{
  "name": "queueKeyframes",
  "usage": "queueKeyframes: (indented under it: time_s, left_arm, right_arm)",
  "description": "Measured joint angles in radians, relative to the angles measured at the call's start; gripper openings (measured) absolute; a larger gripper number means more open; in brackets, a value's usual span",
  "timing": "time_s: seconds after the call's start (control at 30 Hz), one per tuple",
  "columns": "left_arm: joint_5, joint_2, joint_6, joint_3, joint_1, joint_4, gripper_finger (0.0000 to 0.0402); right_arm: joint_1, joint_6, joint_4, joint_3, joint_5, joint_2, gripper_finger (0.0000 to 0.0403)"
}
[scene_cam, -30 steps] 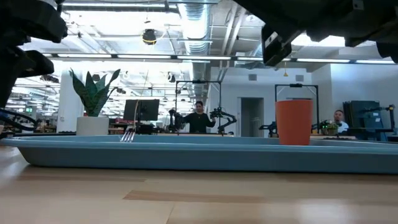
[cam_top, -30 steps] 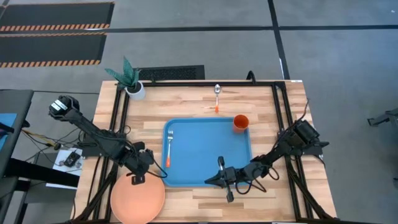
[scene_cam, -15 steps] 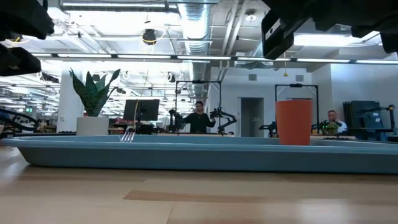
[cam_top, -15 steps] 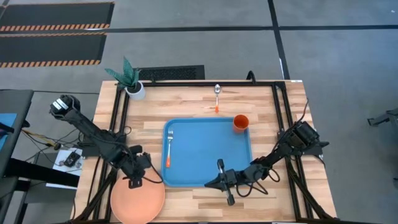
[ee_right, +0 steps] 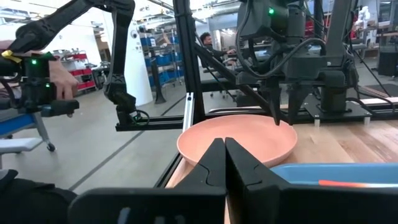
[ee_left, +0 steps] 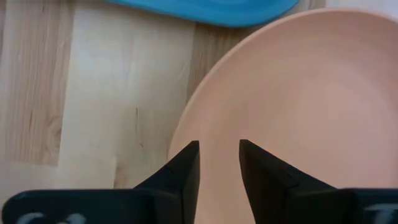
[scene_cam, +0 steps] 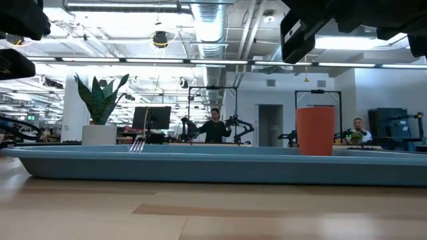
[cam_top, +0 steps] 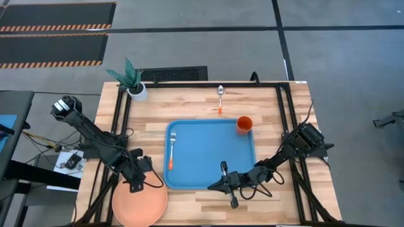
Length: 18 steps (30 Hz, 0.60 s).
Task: Pick and place plate/cup/fork/spoon on tray
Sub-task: Put the orange plate on the blue serving tray
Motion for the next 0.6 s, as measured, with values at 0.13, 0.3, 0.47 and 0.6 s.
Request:
queueKeyframes:
  time_s: [0.13, 0.3, 0.47, 0.6]
  left_arm:
    - [0.002, 0.019, -0.001, 0.000, 0.000, 0.000, 0.0128]
    - [0.009, 0.063, 0.012, 0.000, 0.002, 0.000, 0.0154]
    - [0.009, 0.084, 0.019, -0.001, 0.014, 0.000, 0.0156]
    - [-0.026, 0.084, 0.008, -0.001, 0.019, -0.001, 0.0151]
  right_arm:
    - [-0.002, 0.000, 0.000, 0.000, 0.000, 0.000, 0.0008]
    - [-0.009, -0.035, 0.003, 0.000, 0.000, 0.000, 0.0008]
    - [-0.073, -0.128, 0.067, 0.000, -0.012, 0.000, 0.0008]
    - [-0.165, -0.129, 0.085, 0.000, -0.105, -0.016, 0.0008]
